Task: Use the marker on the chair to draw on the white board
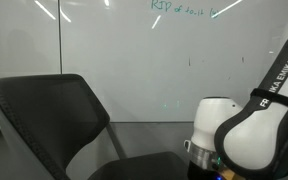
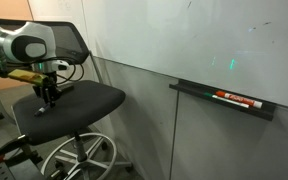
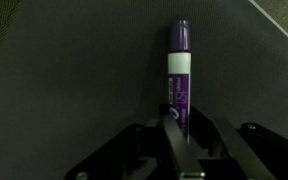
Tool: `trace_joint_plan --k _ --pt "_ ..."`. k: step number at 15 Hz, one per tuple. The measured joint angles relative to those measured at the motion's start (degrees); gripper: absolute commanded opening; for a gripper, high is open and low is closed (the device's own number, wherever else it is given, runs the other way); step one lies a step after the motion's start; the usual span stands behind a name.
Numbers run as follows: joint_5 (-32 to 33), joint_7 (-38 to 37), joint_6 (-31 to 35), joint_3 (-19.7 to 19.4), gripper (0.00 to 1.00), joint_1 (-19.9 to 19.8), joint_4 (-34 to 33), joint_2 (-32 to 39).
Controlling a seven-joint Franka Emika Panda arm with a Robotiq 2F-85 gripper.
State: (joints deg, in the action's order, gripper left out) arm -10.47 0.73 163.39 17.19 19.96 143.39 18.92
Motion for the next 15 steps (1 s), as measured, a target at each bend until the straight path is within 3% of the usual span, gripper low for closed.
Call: trace_joint_plan --k 5,6,8,14,15 --pt "5.4 -1.3 0.1 -0.6 0.10 0.2 -5.0 5.0" --pt "6.1 -1.6 0.0 -0.8 0.47 0.3 -5.7 5.5" --pt "7.5 -2.3 -0.2 -1.2 0.52 0.6 -6.7 6.1" --pt "8.4 -3.3 -0.4 -1.5 0.98 1.3 -8.3 6.9" --pt "8.4 -3.3 -0.5 -1.5 1.00 1.3 -8.4 7.0"
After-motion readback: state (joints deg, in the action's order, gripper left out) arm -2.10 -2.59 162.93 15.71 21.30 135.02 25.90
